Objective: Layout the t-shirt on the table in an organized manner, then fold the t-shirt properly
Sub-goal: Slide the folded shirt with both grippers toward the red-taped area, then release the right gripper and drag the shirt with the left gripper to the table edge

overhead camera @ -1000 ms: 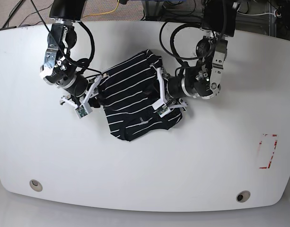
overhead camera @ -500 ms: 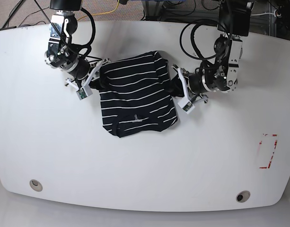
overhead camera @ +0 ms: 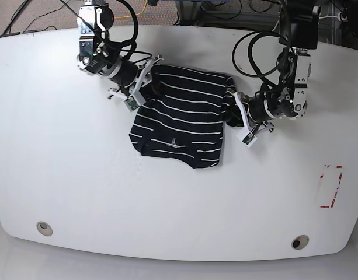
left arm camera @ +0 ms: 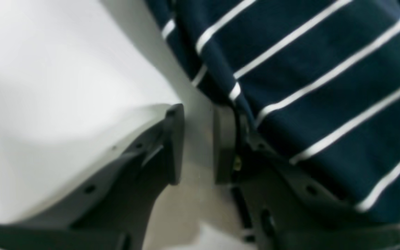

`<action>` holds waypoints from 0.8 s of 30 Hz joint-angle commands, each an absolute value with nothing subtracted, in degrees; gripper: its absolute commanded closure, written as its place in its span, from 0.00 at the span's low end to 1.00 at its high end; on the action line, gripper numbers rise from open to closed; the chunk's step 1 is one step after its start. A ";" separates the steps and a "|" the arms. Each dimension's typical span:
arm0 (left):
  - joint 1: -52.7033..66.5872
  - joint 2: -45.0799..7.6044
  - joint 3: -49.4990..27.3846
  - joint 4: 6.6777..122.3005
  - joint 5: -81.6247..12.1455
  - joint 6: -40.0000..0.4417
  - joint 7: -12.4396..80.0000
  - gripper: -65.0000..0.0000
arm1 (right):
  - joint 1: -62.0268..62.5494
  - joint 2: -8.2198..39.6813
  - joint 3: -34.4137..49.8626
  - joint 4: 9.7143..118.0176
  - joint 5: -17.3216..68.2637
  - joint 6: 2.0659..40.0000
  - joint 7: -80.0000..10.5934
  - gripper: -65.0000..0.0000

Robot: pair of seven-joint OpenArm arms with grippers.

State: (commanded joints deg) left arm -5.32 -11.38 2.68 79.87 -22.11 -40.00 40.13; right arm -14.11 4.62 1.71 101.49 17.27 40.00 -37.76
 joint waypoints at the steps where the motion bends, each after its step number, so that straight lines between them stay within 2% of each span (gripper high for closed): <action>1: -5.23 -11.38 2.07 80.75 -22.11 -40.00 40.22 0.79 | -14.11 4.62 1.19 102.02 17.27 40.00 -37.76 0.82; 9: -4.88 -11.03 0.92 90.15 -22.11 -40.00 44.97 0.79 | -14.11 5.05 1.36 104.66 17.27 40.00 -37.85 0.82; 14: -3.56 -9.54 1.98 97.54 -21.67 -40.00 45.32 0.79 | -13.49 8.66 1.45 108.97 17.45 40.00 -41.54 0.82; 16: -3.03 -8.31 2.42 99.82 -21.67 -38.64 45.32 0.79 | -13.41 9.63 2.15 110.73 17.45 40.00 -43.47 0.82; 18: -2.77 -6.81 3.65 102.46 -21.67 -35.38 45.23 0.79 | -13.49 10.59 4.62 113.19 17.71 40.00 -45.67 0.82; 24: -2.59 -3.30 10.51 103.08 -21.67 -29.85 44.09 0.79 | -13.49 12.09 12.09 115.30 17.71 40.00 -47.34 0.82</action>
State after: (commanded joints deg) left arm -2.59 -3.30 10.51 103.08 -21.67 -29.85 44.09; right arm -13.49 12.09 12.09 115.30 17.71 40.00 -47.34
